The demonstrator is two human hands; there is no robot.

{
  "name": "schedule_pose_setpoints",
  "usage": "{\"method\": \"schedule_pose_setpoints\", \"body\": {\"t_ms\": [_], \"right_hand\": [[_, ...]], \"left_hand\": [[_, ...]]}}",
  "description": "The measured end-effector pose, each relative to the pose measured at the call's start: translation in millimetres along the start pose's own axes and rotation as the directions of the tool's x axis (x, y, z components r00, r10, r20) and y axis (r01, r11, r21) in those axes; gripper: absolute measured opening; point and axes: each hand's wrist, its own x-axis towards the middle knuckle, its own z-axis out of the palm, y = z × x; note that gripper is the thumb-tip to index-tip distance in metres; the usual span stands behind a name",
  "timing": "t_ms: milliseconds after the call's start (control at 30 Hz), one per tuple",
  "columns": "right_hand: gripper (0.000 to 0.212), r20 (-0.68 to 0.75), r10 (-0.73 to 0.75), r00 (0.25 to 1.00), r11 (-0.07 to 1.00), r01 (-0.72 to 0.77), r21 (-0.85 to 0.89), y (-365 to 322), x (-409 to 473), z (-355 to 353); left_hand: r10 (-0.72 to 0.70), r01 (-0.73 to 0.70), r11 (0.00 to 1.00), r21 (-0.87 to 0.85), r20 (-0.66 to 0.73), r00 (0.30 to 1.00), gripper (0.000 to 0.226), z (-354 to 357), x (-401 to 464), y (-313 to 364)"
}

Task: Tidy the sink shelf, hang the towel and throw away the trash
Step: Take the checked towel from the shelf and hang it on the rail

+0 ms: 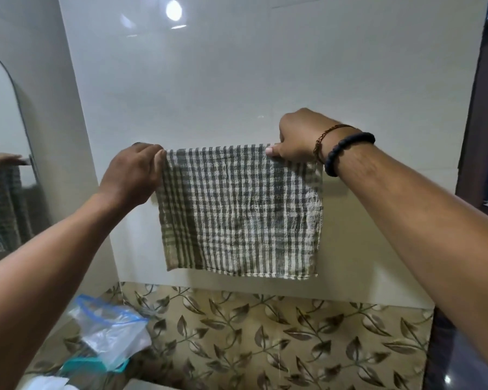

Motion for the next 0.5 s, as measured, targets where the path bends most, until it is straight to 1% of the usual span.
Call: {"method": "schedule_pose_setpoints", "body": {"t_ms": [100,167,367,500], "right_hand": [[0.066,0.032,0.043,0.999,0.999,-0.043,0.001,0,-2,2],[0.070,0.059,0.071,0.996,0.997,-0.071,0.006,1,-2,4],[0.074,0.044,0.070,0.997,0.998,-0.070,0.001,3,-7,5],[0.074,0.033,0.068,0.997,0.998,-0.068,-0.007,3,-6,6]], "left_hand": [[-0.042,0.042,0.999,-0.003,0.058,0.997,0.035,1,3,5],[-0.077,0.078,0.997,-0.001,0.091,0.993,0.038,0,5,7],[-0.113,0.112,0.994,0.014,0.168,0.979,0.043,-7,6,9],[-0.137,0.138,0.990,0.011,0.184,0.973,0.044,-10,6,10]]}}
